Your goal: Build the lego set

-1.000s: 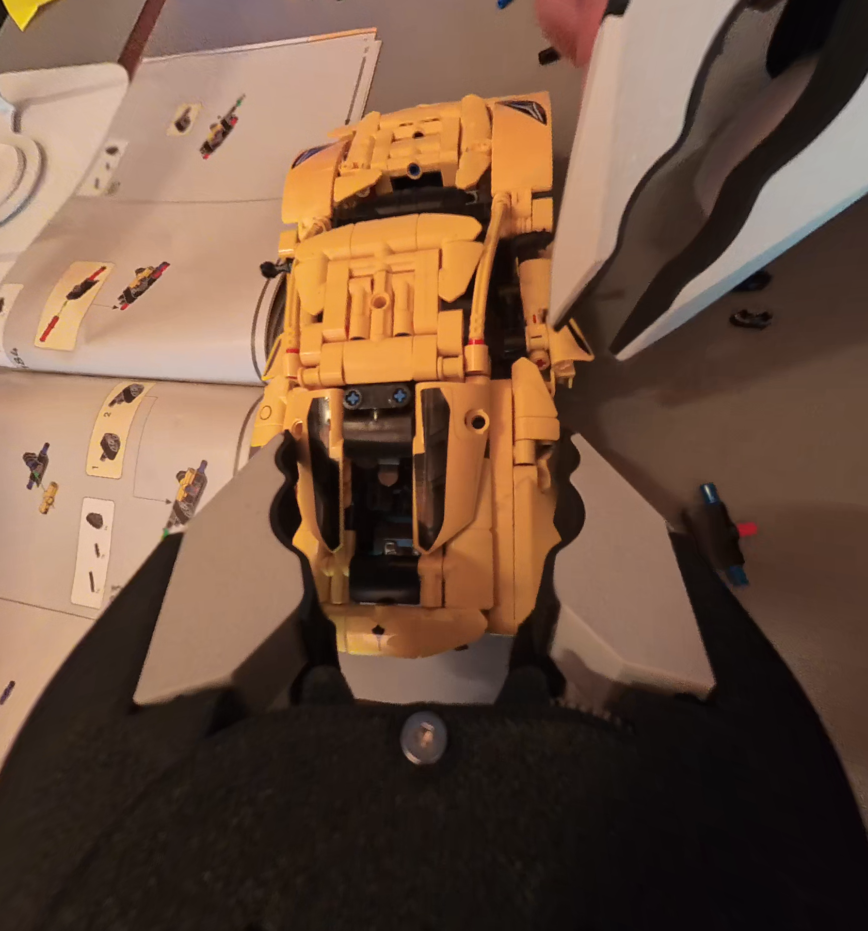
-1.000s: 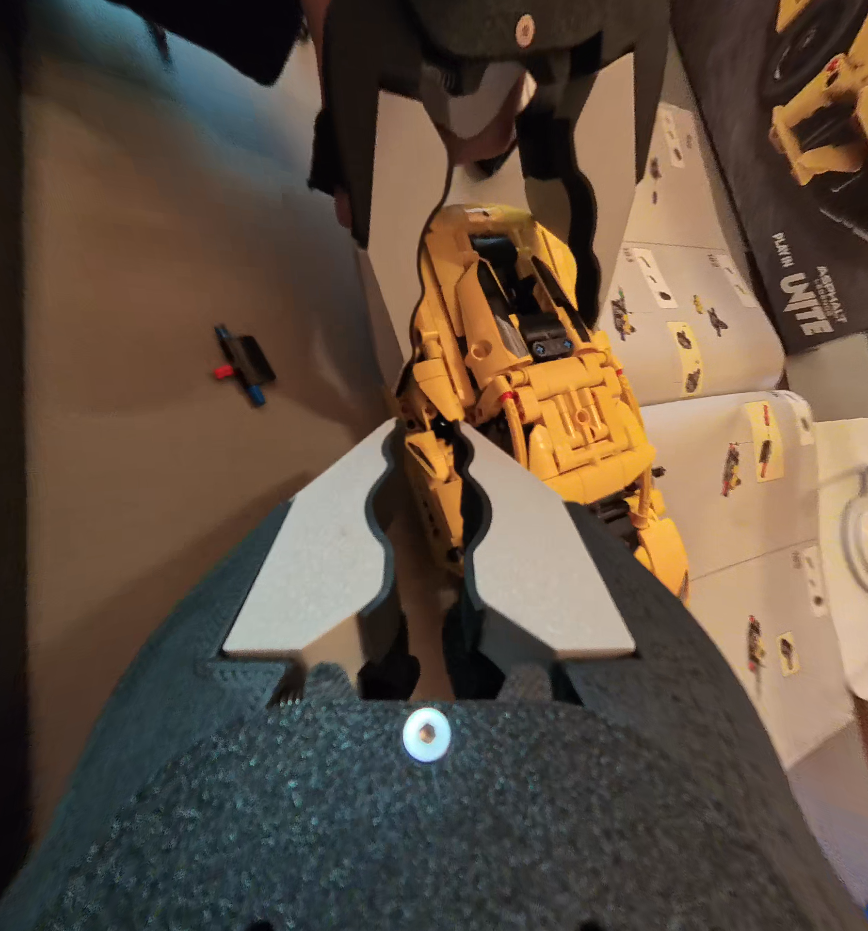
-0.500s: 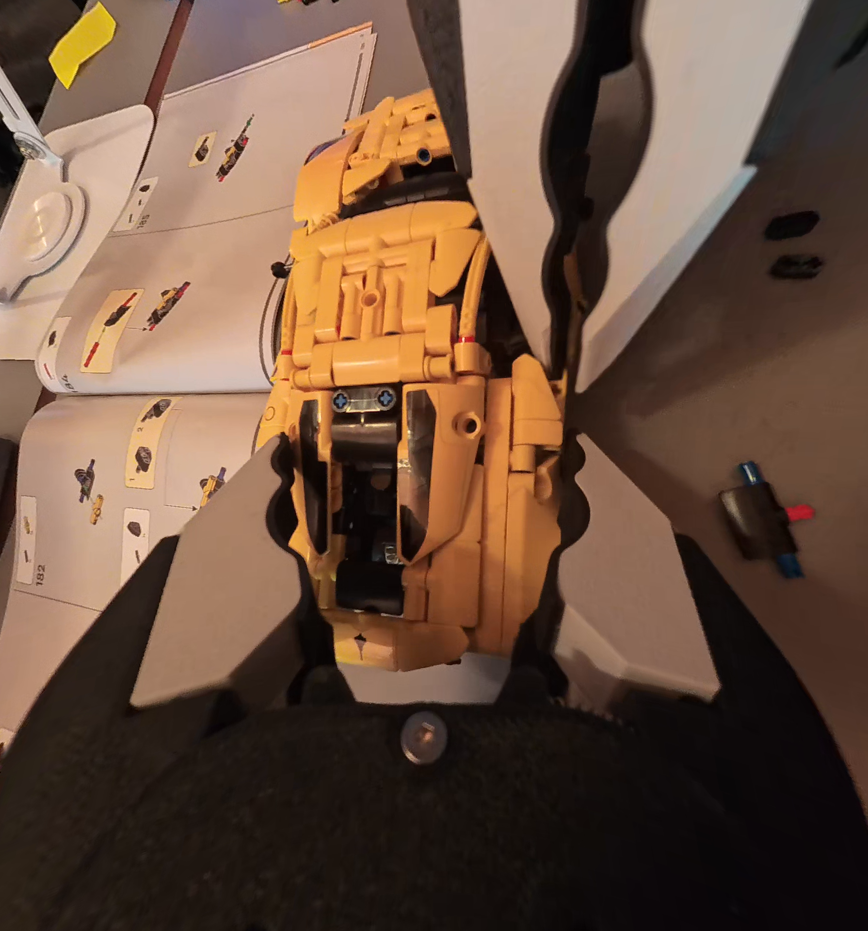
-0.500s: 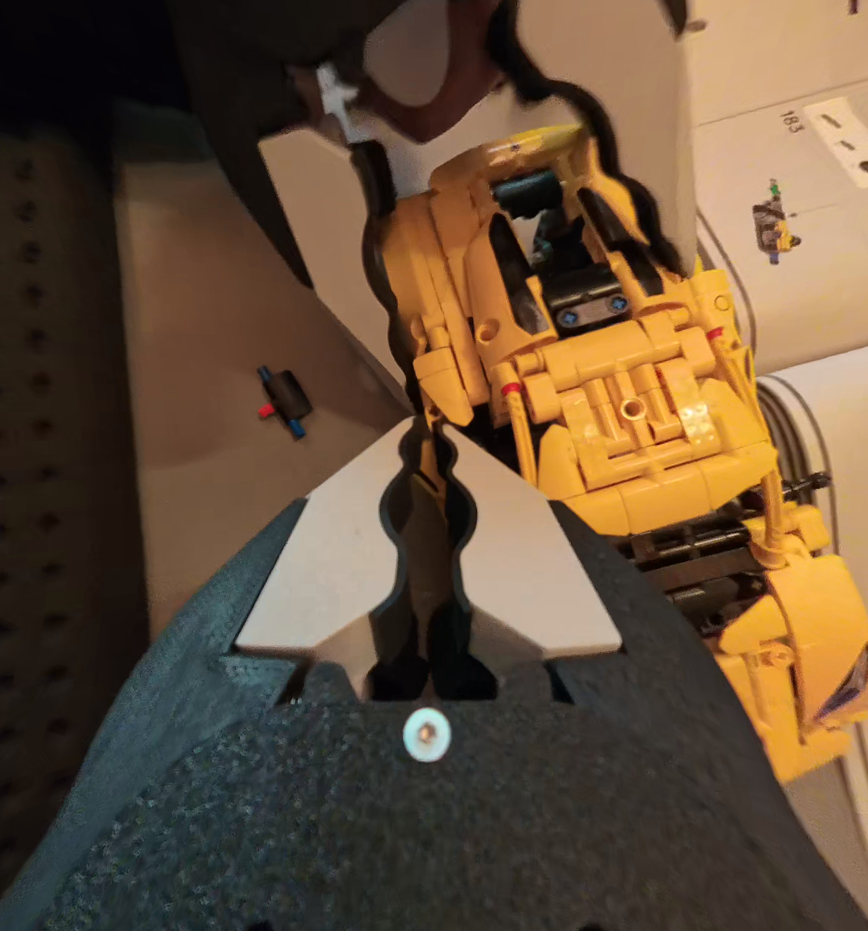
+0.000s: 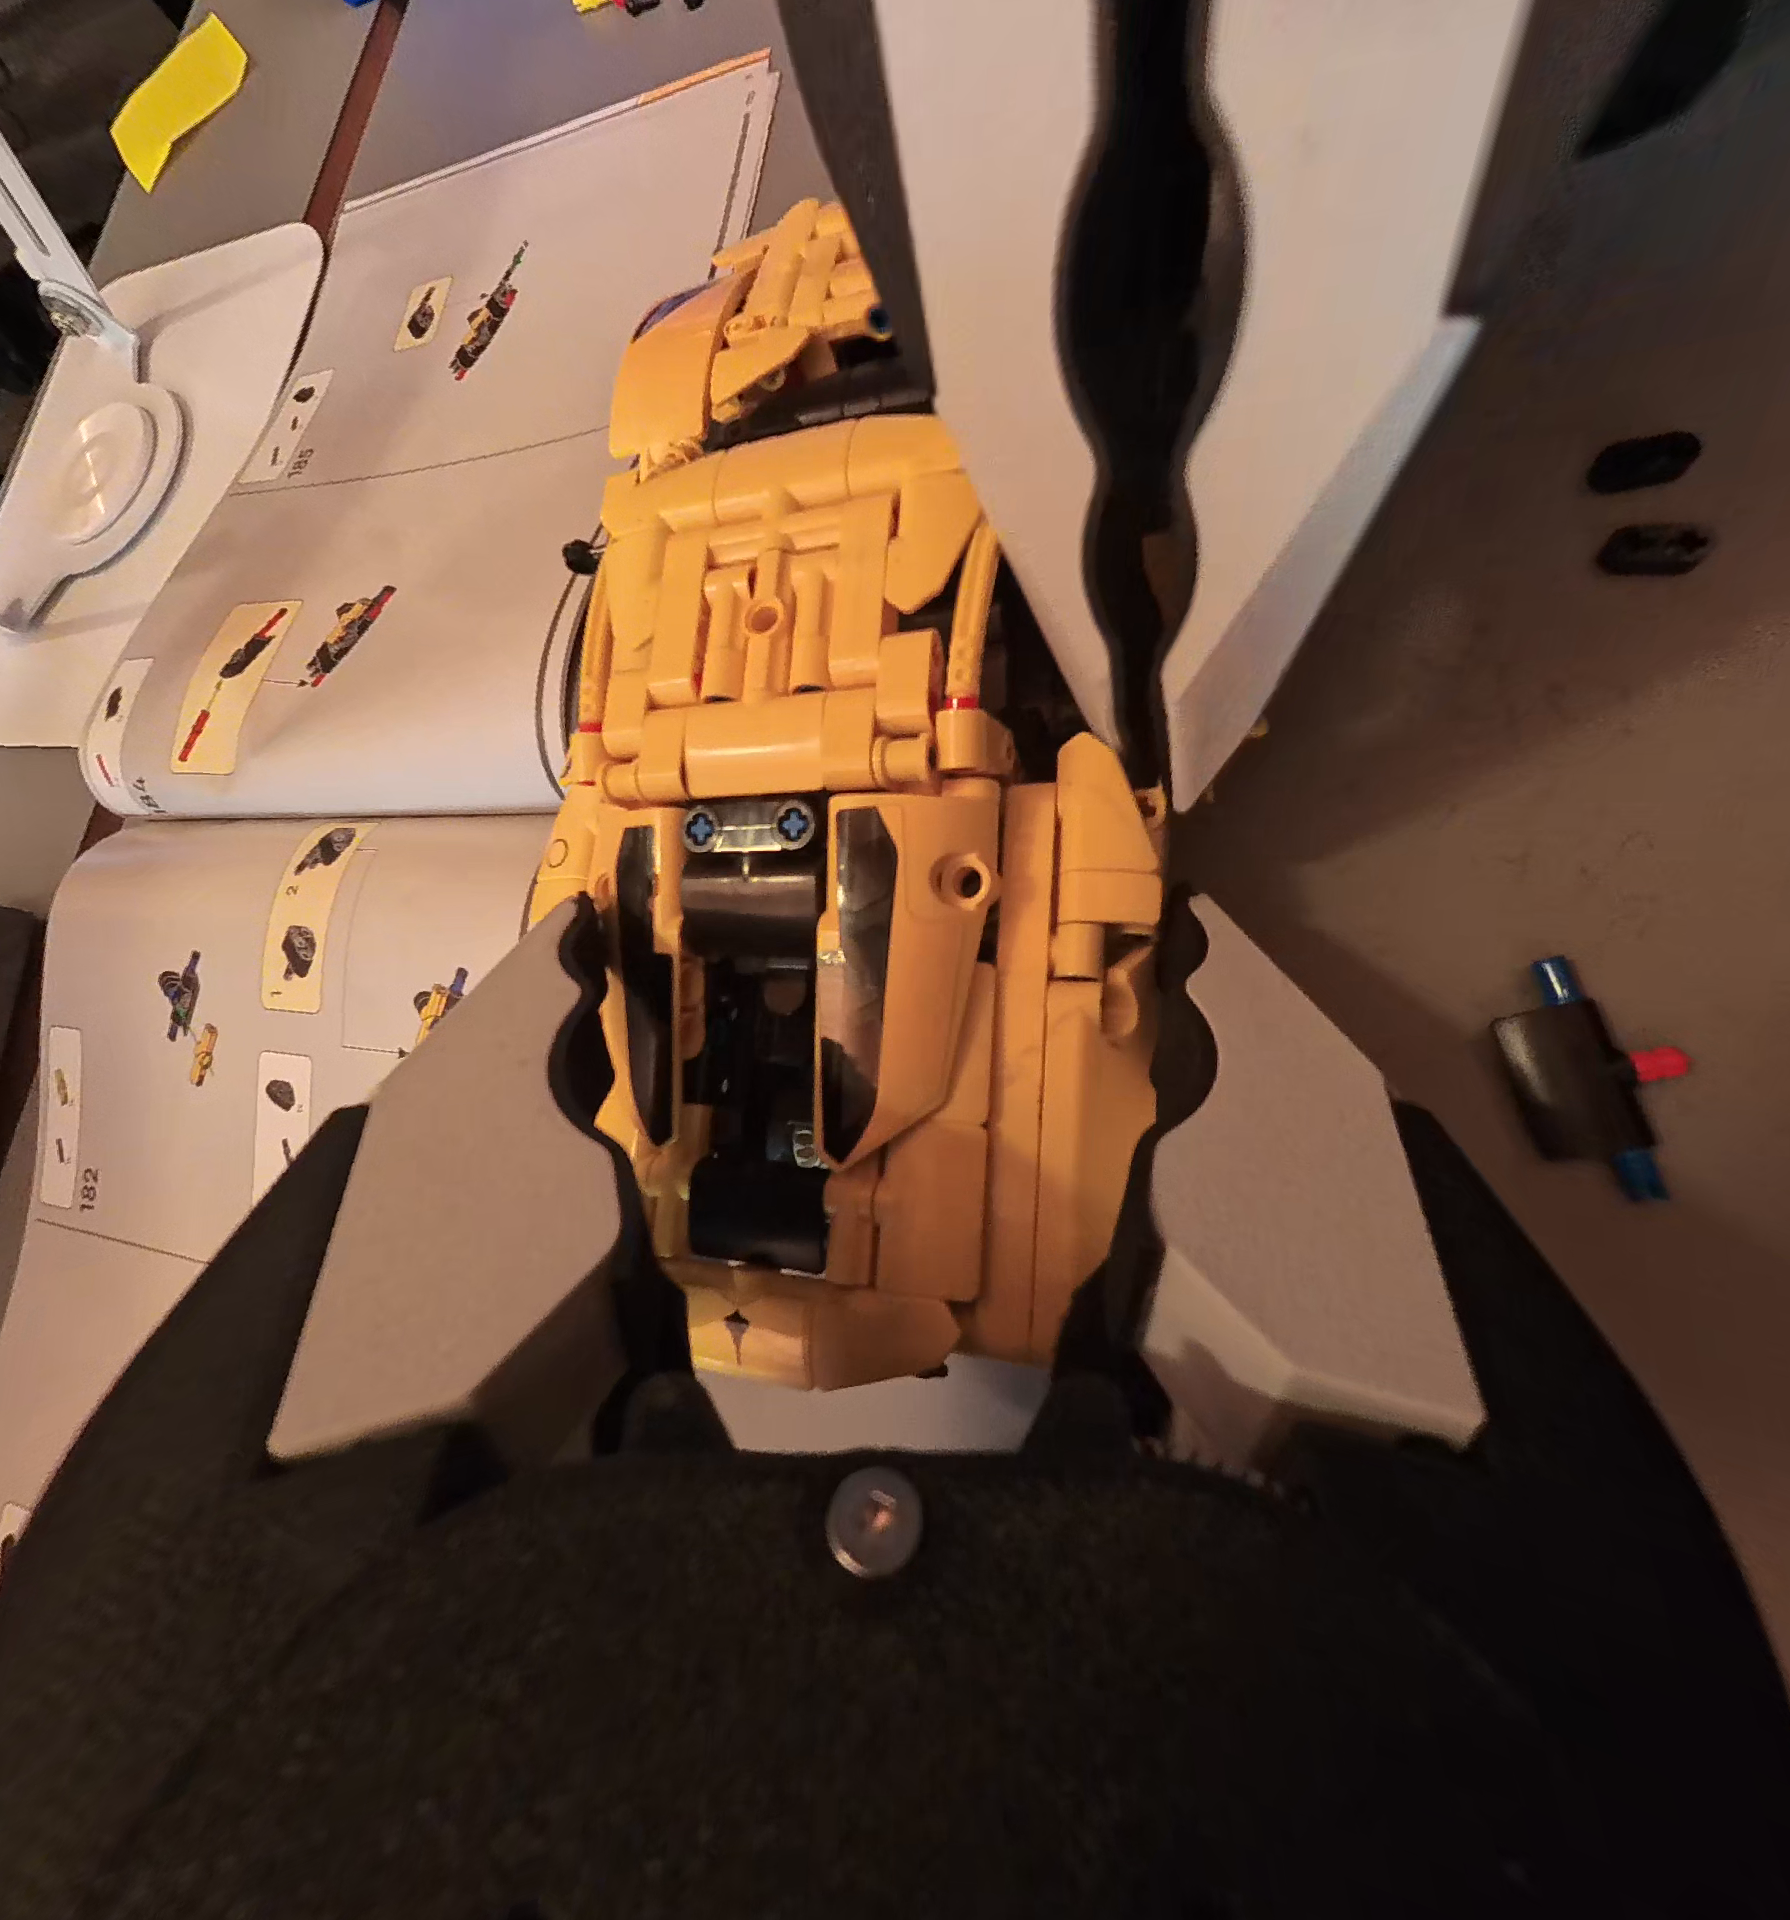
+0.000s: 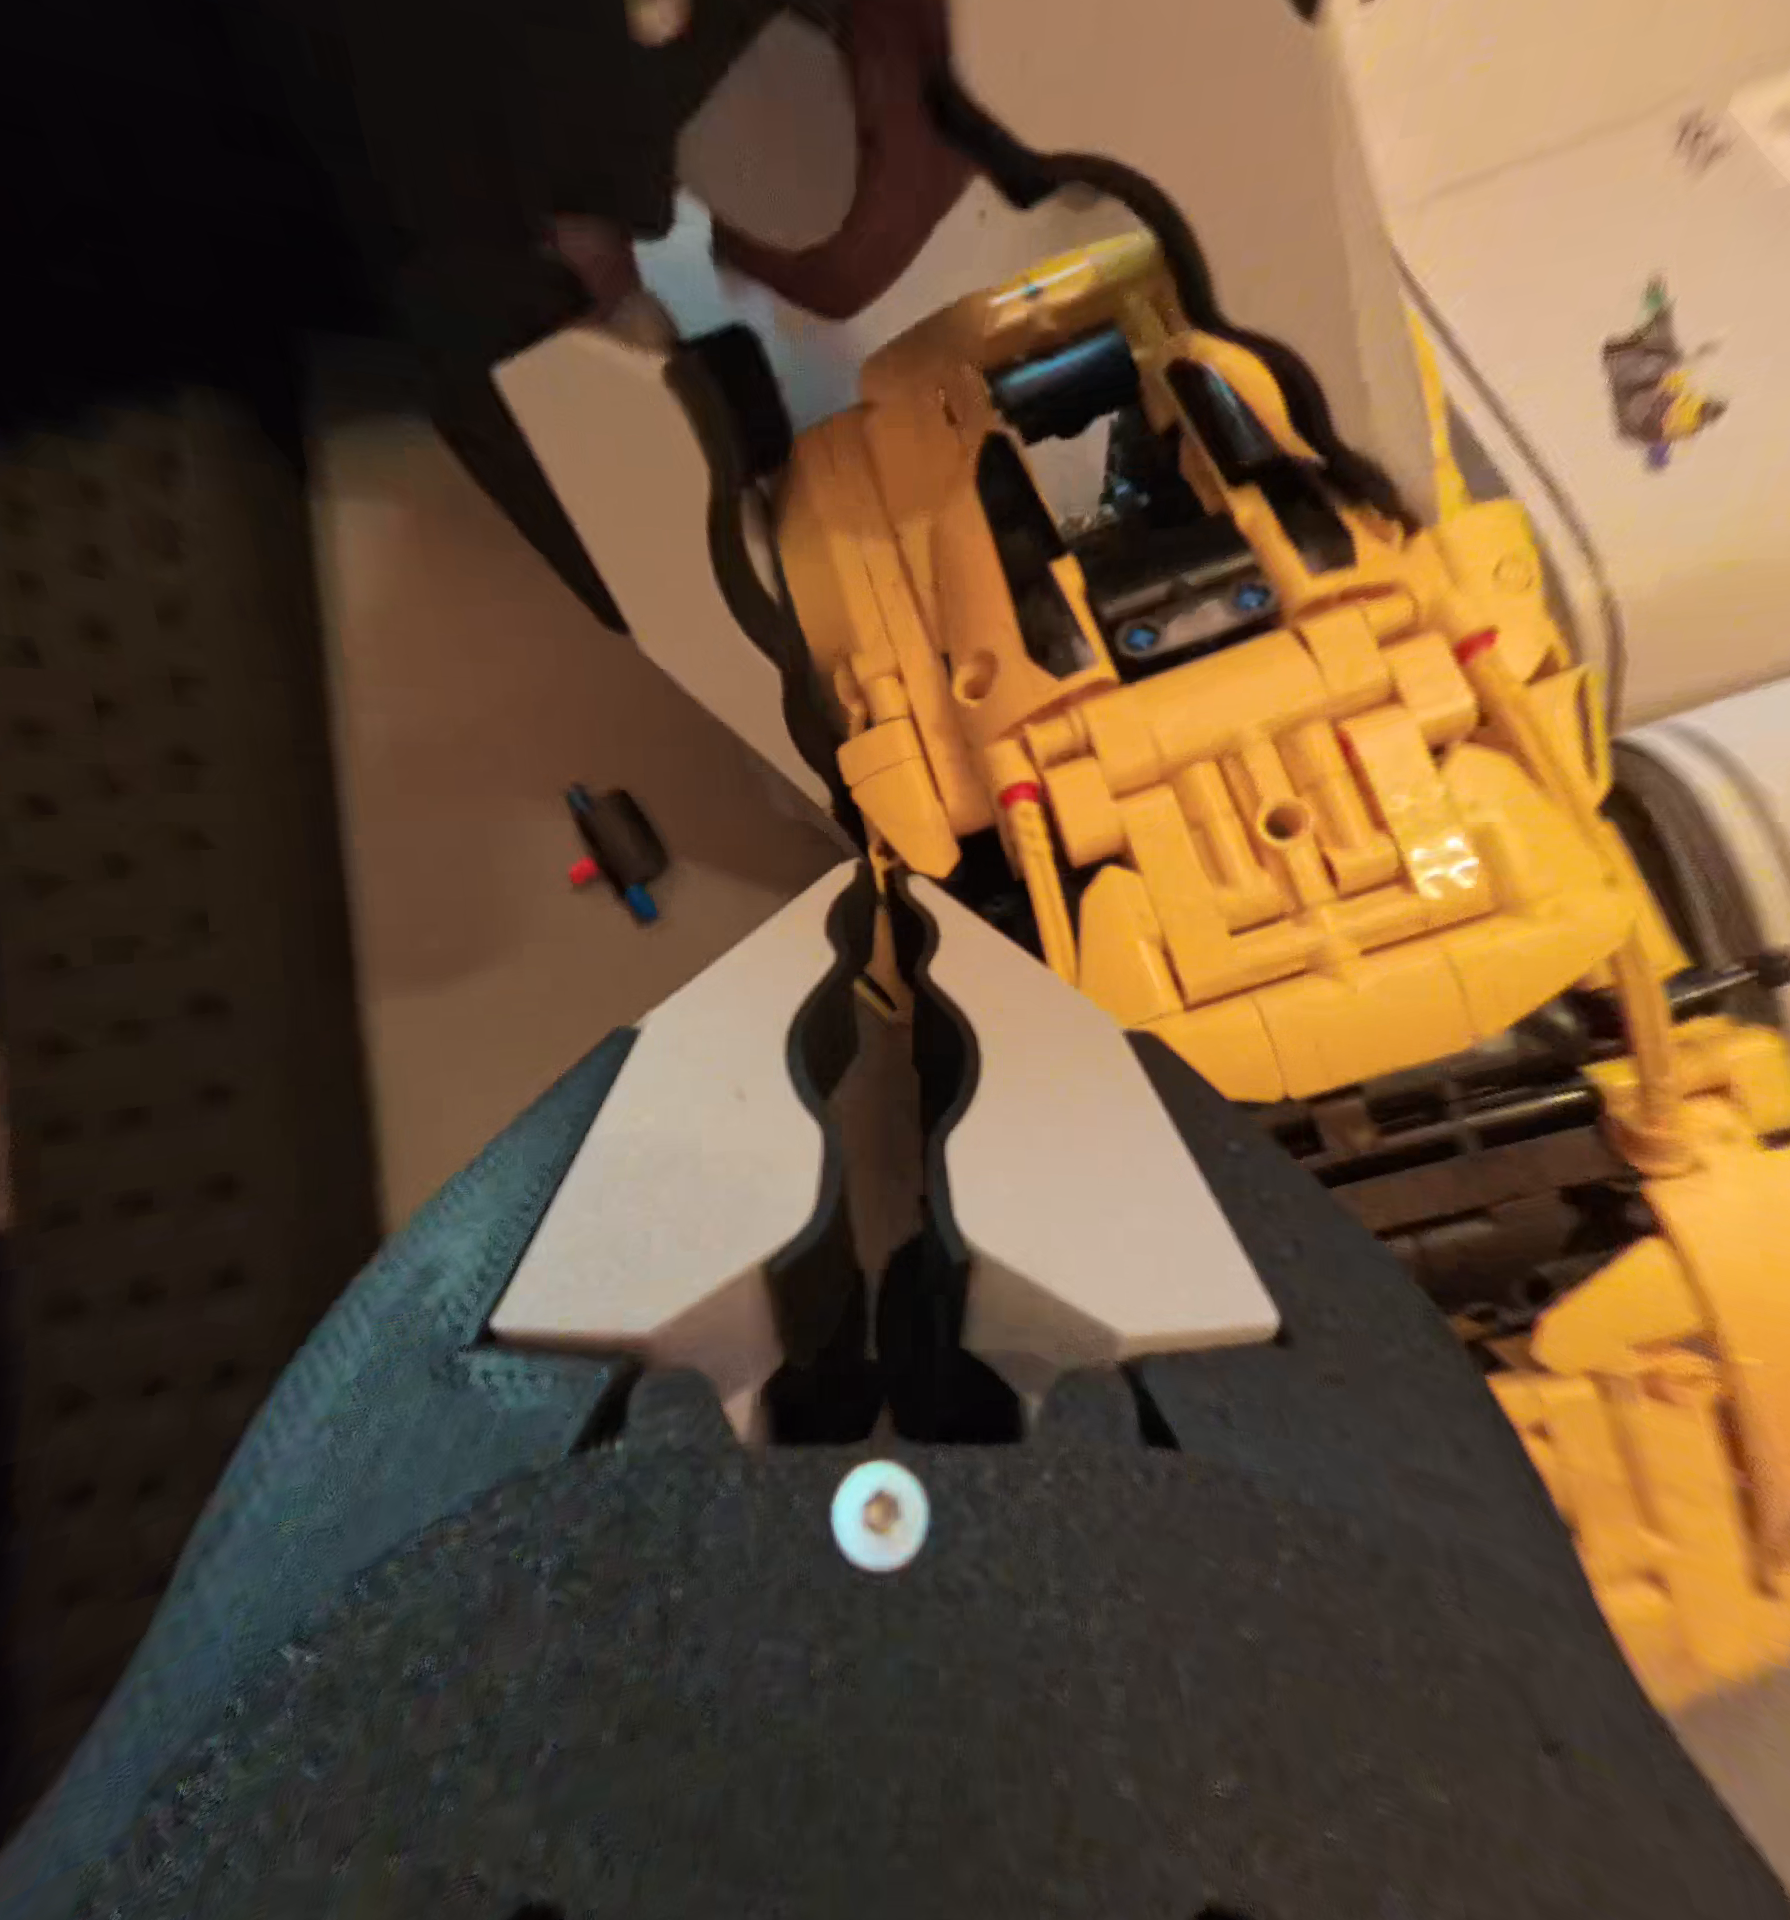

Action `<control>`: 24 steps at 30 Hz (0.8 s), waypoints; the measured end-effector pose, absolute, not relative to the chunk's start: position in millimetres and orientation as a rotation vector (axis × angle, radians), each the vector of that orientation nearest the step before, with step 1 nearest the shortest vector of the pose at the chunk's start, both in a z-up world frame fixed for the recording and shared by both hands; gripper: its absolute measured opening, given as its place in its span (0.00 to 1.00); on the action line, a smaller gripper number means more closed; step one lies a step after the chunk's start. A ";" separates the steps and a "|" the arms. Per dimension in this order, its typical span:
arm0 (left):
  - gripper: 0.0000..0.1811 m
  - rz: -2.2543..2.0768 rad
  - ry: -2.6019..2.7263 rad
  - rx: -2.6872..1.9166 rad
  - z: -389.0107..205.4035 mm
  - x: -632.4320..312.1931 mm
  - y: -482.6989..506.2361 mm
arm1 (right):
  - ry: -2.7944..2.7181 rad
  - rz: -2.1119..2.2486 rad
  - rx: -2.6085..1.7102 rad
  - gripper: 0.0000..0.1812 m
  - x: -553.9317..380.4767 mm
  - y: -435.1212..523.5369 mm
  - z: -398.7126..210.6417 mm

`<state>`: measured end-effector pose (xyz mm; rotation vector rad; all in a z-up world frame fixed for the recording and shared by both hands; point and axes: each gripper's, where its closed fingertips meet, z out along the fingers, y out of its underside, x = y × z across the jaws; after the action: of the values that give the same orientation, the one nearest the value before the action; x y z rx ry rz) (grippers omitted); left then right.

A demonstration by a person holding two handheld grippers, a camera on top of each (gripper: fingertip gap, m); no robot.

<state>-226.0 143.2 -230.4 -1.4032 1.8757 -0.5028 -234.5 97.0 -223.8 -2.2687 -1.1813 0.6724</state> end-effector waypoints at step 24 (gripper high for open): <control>0.59 -0.496 1.869 -1.413 -230.8 -225.9 143.8 | -1.425 0.057 -2.057 0.14 -210.7 101.4 -232.6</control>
<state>-225.9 143.8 -230.8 -1.4131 1.8688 -0.4956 -210.7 101.4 -232.6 -2.0566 -1.4248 0.0565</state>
